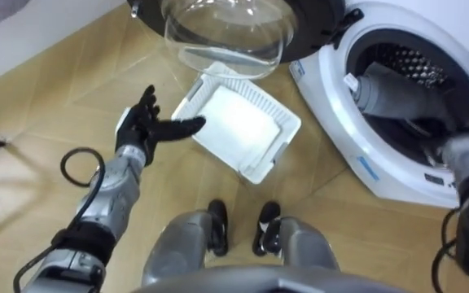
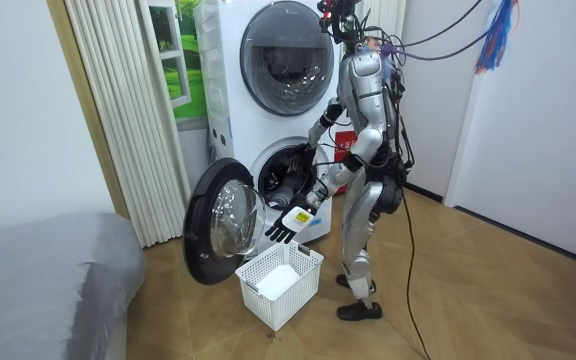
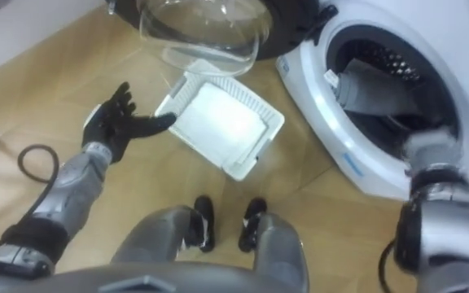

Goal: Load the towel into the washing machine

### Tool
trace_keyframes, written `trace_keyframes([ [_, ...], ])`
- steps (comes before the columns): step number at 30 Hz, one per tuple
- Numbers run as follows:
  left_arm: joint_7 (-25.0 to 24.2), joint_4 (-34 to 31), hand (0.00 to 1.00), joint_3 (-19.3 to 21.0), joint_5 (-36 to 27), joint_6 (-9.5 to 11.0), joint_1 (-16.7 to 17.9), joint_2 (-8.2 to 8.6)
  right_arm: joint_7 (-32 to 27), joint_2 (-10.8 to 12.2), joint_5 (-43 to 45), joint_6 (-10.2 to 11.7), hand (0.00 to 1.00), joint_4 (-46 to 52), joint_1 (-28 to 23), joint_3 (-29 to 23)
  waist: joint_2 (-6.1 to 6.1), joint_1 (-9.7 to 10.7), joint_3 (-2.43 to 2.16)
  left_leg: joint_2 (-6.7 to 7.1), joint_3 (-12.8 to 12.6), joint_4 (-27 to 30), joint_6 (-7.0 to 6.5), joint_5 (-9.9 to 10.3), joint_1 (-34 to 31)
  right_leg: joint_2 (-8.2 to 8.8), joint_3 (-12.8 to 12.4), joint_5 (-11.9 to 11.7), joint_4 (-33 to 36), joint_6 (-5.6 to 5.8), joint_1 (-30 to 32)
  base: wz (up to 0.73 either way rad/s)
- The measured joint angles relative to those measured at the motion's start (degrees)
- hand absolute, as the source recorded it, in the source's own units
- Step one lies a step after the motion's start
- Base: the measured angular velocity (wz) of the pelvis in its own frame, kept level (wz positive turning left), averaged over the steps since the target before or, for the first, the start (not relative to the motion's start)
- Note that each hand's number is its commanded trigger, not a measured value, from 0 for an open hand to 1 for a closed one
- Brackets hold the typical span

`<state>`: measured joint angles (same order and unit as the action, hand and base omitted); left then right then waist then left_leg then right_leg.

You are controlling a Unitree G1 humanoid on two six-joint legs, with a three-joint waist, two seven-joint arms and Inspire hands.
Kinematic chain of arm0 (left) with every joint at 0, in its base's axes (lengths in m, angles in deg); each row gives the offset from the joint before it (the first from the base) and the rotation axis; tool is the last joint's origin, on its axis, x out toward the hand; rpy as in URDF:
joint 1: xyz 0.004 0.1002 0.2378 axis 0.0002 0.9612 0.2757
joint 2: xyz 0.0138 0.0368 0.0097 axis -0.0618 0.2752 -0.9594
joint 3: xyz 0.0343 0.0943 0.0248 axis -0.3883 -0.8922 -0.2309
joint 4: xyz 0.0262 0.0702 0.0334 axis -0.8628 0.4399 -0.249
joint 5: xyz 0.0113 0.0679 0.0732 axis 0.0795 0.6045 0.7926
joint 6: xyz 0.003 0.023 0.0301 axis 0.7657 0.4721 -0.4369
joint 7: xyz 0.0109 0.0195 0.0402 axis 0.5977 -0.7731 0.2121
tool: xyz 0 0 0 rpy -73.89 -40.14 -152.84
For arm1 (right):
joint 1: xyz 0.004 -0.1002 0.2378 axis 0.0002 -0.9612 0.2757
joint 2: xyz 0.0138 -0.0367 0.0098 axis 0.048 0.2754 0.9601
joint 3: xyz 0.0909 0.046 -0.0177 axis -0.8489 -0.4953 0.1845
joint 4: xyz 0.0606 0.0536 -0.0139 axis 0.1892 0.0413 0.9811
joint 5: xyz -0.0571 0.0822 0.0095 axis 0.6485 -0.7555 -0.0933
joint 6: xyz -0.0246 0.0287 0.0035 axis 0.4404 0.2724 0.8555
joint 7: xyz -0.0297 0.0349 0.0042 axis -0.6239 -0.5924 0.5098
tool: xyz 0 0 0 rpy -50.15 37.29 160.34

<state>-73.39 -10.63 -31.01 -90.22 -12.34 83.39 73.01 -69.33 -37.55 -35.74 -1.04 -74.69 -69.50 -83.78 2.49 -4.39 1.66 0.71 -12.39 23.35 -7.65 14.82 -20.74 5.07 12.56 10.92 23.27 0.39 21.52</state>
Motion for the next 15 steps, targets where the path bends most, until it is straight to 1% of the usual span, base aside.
trace_keyframes([
  [1,0.1,0.0,0.00,0.4,0.6,0.1,0.8,-0.17,0.5,0.1,3.5,0.0,0.00,0.3,-1.2,0.6,-0.02,-0.2,-0.02,0.00,-0.1,-0.6,0.16,-0.1,0.8,-0.10,0.0,-0.2,-0.6,0.00,-0.7,-0.13],
  [2,0.1,0.0,0.00,1.3,1.3,0.3,2.9,-0.63,1.5,0.1,9.6,0.2,0.00,0.5,-3.6,2.1,0.00,-0.2,-0.32,-0.02,-0.4,-1.3,0.30,-0.2,2.2,-0.26,0.1,-0.2,-1.6,-0.02,-2.1,-0.16],
  [3,0.4,0.1,0.00,1.4,1.7,0.3,4.6,-1.40,2.2,0.0,13.8,0.6,0.00,0.5,-5.5,3.5,0.04,-0.1,-0.52,-0.02,-0.6,-2.0,0.38,-0.2,3.6,-0.34,0.2,-0.2,-2.2,-0.01,-3.3,-0.14],
  [4,0.4,0.2,0.00,1.4,2.2,0.3,5.4,-1.82,2.7,0.0,16.0,0.9,0.00,0.5,-6.3,4.4,0.14,0.0,-0.60,-0.02,-0.6,-2.2,0.47,-0.3,4.2,-0.41,0.1,-0.2,-2.5,-0.01,-4.0,-0.13],
  [5,0.4,1.6,0.00,1.8,3.5,0.8,6.7,-2.23,3.7,0.0,20.1,1.6,0.00,0.5,-8.1,5.7,0.20,-0.2,-0.90,-0.01,-0.6,-3.1,0.58,-0.4,5.6,-0.71,-0.2,-0.3,-3.4,0.00,-5.3,-0.09],
  [6,0.8,3.1,0.00,2.6,5.2,0.9,7.3,-2.23,4.6,0.1,23.4,2.3,0.00,0.7,-10.0,6.2,0.29,-0.1,-1.24,0.00,-0.5,-4.2,0.74,-0.5,7.2,-0.99,-0.3,-0.4,-4.8,0.07,-7.0,-0.05],
  [8,1.2,5.3,0.00,3.6,7.0,1.1,8.5,-2.23,5.6,0.3,27.0,3.2,0.00,0.8,-12.7,6.2,0.35,0.0,-1.42,0.01,-0.5,-5.8,1.07,-0.6,9.7,-1.37,0.0,-0.7,-7.1,0.17,-9.8,0.00],
  [10,1.7,6.9,0.00,5.1,7.7,1.2,10.3,-2.24,6.3,1.2,29.9,4.4,0.00,1.1,-15.2,6.1,0.44,0.5,-1.55,0.01,-0.5,-7.3,1.39,-0.8,12.5,-1.88,0.1,-1.2,-9.4,0.19,-13.0,0.00],
  [12,2.7,8.4,0.00,6.6,7.7,1.5,12.7,-2.21,7.1,2.8,30.6,5.1,0.00,1.2,-17.5,6.1,0.44,1.1,-1.61,0.00,-0.1,-8.4,1.55,-0.9,15.8,-2.27,0.2,-1.3,-10.9,0.16,-16.6,0.00],
  [13,3.0,8.8,0.00,6.7,7.7,1.6,13.1,-2.17,7.2,3.2,30.9,5.3,0.00,1.0,-18.0,6.1,0.39,1.2,-1.62,0.00,0.0,-8.7,1.62,-0.9,16.4,-2.33,0.2,-1.3,-11.2,0.16,-17.3,0.05],
  [14,3.0,9.0,0.00,7.2,8.1,1.6,13.9,-1.97,7.6,4.2,32.8,5.8,0.00,0.5,-19.5,6.1,0.25,2.0,-1.57,-0.03,0.2,-9.1,1.90,-0.7,17.8,-2.58,0.2,-1.3,-12.0,0.16,-18.8,0.07],
  [15,3.4,9.0,0.00,7.5,10.2,1.9,15.0,-1.83,7.8,5.3,34.9,6.3,0.00,0.5,-20.6,6.1,0.07,2.2,-1.58,-0.06,0.4,-10.1,2.19,-0.7,19.2,-2.80,0.2,-1.3,-12.6,0.16,-19.7,0.07],
])
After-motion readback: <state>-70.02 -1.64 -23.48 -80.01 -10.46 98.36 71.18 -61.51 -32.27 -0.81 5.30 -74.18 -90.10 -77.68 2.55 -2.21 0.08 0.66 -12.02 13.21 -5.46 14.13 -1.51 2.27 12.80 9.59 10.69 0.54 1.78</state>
